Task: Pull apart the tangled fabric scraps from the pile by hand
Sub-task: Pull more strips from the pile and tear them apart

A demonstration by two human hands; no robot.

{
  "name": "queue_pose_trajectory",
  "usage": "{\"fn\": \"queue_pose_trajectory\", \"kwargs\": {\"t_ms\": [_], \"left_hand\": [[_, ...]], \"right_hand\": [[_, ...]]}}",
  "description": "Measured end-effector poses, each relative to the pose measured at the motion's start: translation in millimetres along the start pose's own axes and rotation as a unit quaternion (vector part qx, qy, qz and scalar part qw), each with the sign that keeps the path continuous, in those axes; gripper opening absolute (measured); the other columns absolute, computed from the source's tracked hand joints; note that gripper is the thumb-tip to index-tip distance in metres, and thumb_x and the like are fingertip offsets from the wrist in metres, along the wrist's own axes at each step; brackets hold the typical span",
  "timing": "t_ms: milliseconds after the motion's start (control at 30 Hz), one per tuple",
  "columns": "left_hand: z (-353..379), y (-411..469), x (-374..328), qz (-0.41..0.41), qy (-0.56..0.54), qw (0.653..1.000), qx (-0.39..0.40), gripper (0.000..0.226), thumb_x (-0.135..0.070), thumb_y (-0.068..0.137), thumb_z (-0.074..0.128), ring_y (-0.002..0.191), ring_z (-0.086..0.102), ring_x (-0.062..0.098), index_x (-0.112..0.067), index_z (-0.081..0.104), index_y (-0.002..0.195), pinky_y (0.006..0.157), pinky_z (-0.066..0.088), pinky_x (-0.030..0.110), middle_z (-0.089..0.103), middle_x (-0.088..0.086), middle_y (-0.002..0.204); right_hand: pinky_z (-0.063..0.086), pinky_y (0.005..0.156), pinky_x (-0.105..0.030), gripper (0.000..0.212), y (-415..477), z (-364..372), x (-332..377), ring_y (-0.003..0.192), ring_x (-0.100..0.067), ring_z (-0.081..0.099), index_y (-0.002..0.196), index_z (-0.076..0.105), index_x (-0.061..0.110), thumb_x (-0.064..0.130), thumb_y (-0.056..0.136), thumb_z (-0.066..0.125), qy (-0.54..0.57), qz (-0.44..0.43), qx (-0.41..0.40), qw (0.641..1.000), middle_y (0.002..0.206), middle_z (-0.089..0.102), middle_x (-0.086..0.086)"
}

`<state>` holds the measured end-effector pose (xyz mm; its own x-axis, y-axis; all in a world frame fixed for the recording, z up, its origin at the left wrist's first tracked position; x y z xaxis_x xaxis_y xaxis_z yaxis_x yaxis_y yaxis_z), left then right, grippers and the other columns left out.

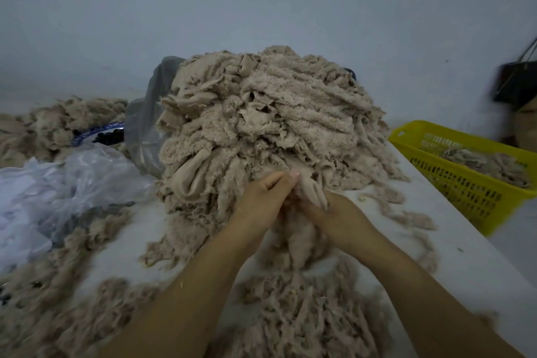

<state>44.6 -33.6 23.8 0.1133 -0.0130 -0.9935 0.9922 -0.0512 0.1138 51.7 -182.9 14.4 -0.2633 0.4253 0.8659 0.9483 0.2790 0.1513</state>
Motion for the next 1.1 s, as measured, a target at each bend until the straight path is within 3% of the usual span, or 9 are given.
{"fn": "queue_pose_trajectory", "kwargs": {"t_ms": [67, 133, 233, 433, 533, 633, 867, 1000, 1100], "left_hand": [[-14.7, 0.7, 2.3, 0.012, 0.066, 0.995, -0.067, 0.020, -0.042, 0.097, 0.058, 0.077, 0.066, -0.001, -0.036, 0.075, 0.088, 0.067, 0.049, 0.021, 0.072, -0.012, 0.090], [-38.2, 2.9, 6.6, 0.033, 0.185, 0.967, -0.173, 0.017, -0.041, 0.098, 0.057, 0.076, 0.061, 0.000, -0.032, 0.068, 0.106, 0.067, 0.045, 0.023, 0.065, -0.011, 0.100], [-64.3, 7.8, 22.4, -0.013, 0.206, 0.945, -0.253, 0.049, -0.037, 0.099, 0.056, 0.083, 0.053, 0.007, -0.017, 0.044, 0.142, 0.071, 0.044, 0.030, 0.049, -0.006, 0.121], [-57.2, 14.5, 24.5, -0.049, 0.222, 0.949, -0.217, 0.027, -0.026, 0.101, 0.052, 0.059, 0.045, 0.018, -0.013, 0.047, 0.078, 0.055, 0.037, 0.030, 0.049, 0.006, 0.069], [-15.7, -6.6, 13.0, 0.043, 0.297, 0.954, -0.001, 0.031, -0.029, 0.101, 0.051, 0.058, 0.052, 0.000, -0.030, 0.052, 0.071, 0.058, 0.039, 0.015, 0.056, -0.010, 0.064], [28.4, -30.0, 22.4, 0.049, 0.301, 0.936, 0.174, 0.025, -0.038, 0.100, 0.051, 0.058, 0.051, -0.005, -0.037, 0.055, 0.075, 0.055, 0.039, 0.012, 0.058, -0.019, 0.067], [8.9, -18.6, 13.0, -0.110, 0.088, 0.988, 0.058, 0.053, -0.079, 0.080, 0.053, 0.065, 0.062, 0.006, -0.030, 0.073, 0.089, 0.062, 0.047, 0.023, 0.075, -0.007, 0.083], [-1.2, -5.4, 12.2, -0.138, -0.100, 0.984, -0.058, 0.030, -0.048, 0.093, 0.063, 0.059, 0.062, 0.007, -0.025, 0.078, 0.081, 0.055, 0.045, 0.024, 0.072, -0.004, 0.073], [-31.5, -2.2, 8.4, -0.070, -0.004, 0.989, -0.127, 0.024, -0.039, 0.098, 0.058, 0.072, 0.065, 0.010, -0.024, 0.075, 0.090, 0.065, 0.048, 0.027, 0.075, -0.005, 0.086]], "right_hand": [[0.048, 0.053, -0.020, 0.023, 4.1, -22.8, -10.1, 0.054, 0.001, 0.060, 0.086, 0.066, 0.022, 0.037, 0.100, 0.054, 0.143, 0.071, -0.187, 0.969, 0.071, 0.067, 0.008], [0.049, 0.052, -0.025, 0.029, 0.5, -57.1, -21.4, 0.048, -0.002, 0.060, 0.081, 0.062, 0.017, 0.037, 0.101, 0.053, 0.419, 0.080, -0.352, 0.833, 0.065, 0.065, 0.004], [0.058, 0.066, -0.026, 0.038, -0.6, -68.9, -38.3, 0.074, -0.013, 0.069, 0.094, 0.058, 0.012, 0.050, 0.098, 0.052, 0.604, 0.079, -0.378, 0.697, 0.095, 0.065, -0.003], [0.057, 0.063, -0.026, 0.023, 7.9, -18.9, -27.8, 0.075, -0.019, 0.072, 0.101, 0.067, 0.004, 0.024, 0.099, 0.056, 0.394, 0.170, -0.184, 0.885, 0.092, 0.071, -0.009], [0.058, 0.078, -0.031, 0.038, 5.2, 5.7, -8.8, 0.089, -0.022, 0.073, 0.105, 0.071, 0.006, 0.040, 0.099, 0.054, 0.303, 0.177, -0.038, 0.936, 0.098, 0.075, -0.011], [0.053, 0.097, -0.041, 0.040, 3.5, 13.7, 3.9, 0.100, -0.025, 0.071, 0.112, 0.072, 0.013, 0.046, 0.094, 0.060, 0.315, 0.238, 0.078, 0.915, 0.107, 0.075, -0.009], [0.058, 0.076, -0.032, 0.030, 6.9, -4.7, -3.2, 0.093, -0.017, 0.073, 0.121, 0.065, 0.018, 0.036, 0.100, 0.053, 0.388, 0.134, -0.034, 0.911, 0.104, 0.076, -0.003], [0.056, 0.072, -0.032, 0.022, 4.8, -0.9, -5.0, 0.082, -0.022, 0.072, 0.097, 0.073, 0.016, 0.031, 0.099, 0.058, 0.331, 0.114, -0.007, 0.937, 0.096, 0.075, -0.010], [0.053, 0.058, -0.021, 0.030, 7.0, -47.4, -20.3, 0.062, -0.010, 0.066, 0.086, 0.063, 0.012, 0.032, 0.100, 0.046, 0.594, 0.080, -0.199, 0.776, 0.083, 0.064, -0.009]]}}
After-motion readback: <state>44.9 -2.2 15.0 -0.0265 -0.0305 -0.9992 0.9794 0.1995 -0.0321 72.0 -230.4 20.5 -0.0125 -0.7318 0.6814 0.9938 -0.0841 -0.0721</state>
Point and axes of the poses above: each hand's wrist, its own y-axis towards the middle knuckle, its own z-axis out of the palm, x = y × z, the point moved 2 cm from there along y, towards the middle knuckle
